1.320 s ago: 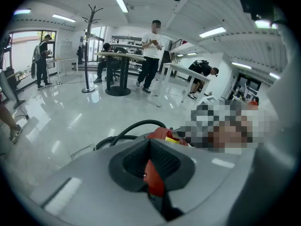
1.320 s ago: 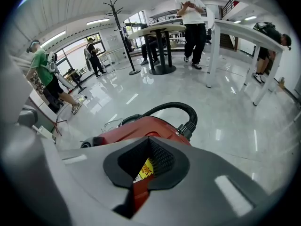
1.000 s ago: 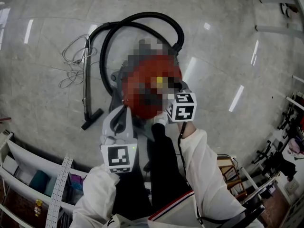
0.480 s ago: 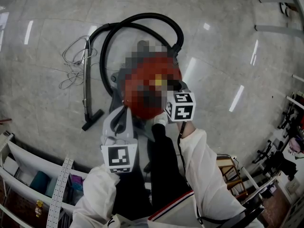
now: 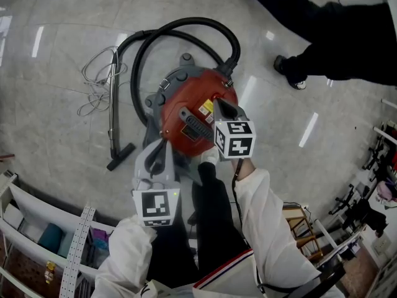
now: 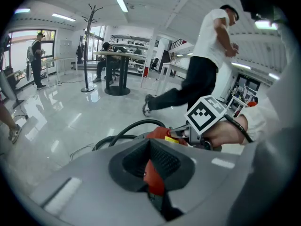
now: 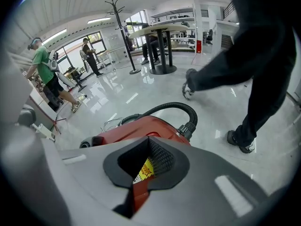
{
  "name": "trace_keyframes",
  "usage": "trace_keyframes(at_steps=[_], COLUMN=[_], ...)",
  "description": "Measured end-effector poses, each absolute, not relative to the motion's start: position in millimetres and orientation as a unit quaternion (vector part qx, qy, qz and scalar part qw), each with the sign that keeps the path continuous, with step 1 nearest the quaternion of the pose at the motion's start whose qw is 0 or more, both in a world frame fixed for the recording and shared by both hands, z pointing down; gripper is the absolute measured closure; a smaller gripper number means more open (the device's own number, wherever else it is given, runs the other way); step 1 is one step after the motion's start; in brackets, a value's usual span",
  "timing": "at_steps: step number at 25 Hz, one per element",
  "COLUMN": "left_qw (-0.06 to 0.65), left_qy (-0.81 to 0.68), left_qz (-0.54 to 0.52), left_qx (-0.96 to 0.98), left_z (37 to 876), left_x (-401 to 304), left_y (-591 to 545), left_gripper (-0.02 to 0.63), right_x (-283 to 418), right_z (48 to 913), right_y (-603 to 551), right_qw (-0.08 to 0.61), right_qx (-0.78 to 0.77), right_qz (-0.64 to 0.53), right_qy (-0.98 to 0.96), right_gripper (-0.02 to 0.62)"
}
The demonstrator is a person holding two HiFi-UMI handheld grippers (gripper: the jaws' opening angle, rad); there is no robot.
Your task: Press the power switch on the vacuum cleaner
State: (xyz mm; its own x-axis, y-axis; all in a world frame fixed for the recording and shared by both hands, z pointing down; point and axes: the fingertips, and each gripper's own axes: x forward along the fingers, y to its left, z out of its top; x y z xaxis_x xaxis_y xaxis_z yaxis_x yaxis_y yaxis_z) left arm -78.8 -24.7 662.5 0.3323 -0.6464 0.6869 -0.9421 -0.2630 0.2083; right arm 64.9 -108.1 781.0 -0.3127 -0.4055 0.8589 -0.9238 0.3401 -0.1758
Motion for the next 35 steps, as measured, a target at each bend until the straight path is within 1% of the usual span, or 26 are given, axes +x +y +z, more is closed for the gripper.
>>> trace_keyframes(at_steps=[9,20,27,35], left_qw=[0.305,0.301,0.292,0.263], left_qy=[-0.525,-0.524,-0.526,-0.525], left_qz=[0.24,0.24,0.242,0.241], left_qx=[0.758,0.76,0.761,0.773], left_z=[662,659,652,627], left_x=[-78,-78,-85,-84], left_y=[-23,-17,-10,-13], left_gripper=[0.606,0.606,0.606,0.606], right_x=[64,59,66,78], right_z=[783,787,779,743], right_y=[-108,-112,-111,-101], right_qw=[0.375,0.406,0.381,0.356], right_qx=[0.452,0.446,0.461,0.483], right_qz=[0.345,0.31,0.33,0.331], right_qy=[-0.732,-0.735,-0.73,-0.729], right_gripper=[0.592,0.594,0.594,0.594])
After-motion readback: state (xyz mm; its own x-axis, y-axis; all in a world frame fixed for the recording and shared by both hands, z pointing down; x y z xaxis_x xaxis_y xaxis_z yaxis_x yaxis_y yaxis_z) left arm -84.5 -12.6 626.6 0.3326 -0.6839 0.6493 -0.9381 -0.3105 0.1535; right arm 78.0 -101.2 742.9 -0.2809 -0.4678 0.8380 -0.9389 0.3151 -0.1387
